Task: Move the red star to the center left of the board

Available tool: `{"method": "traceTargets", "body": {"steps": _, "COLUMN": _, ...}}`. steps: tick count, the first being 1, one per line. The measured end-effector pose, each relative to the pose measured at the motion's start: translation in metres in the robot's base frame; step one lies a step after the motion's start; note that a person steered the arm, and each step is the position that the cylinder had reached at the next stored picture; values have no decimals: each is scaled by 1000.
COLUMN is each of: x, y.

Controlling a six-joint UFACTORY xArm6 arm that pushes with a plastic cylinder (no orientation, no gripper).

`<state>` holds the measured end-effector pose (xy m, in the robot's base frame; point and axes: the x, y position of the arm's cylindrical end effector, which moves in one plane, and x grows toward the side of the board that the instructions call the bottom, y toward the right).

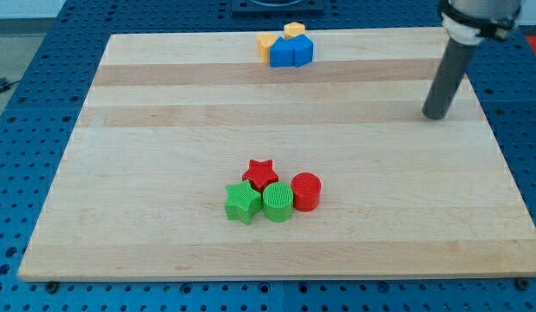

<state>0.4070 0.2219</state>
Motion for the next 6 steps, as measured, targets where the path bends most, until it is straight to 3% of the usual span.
{"method": "traceTargets", "body": {"steps": 2, "x": 141, "y": -105}}
{"method": "traceTargets", "body": {"steps": 3, "x": 171, "y": -139}}
{"method": "traceTargets", "body": {"steps": 6, "x": 135, "y": -249}}
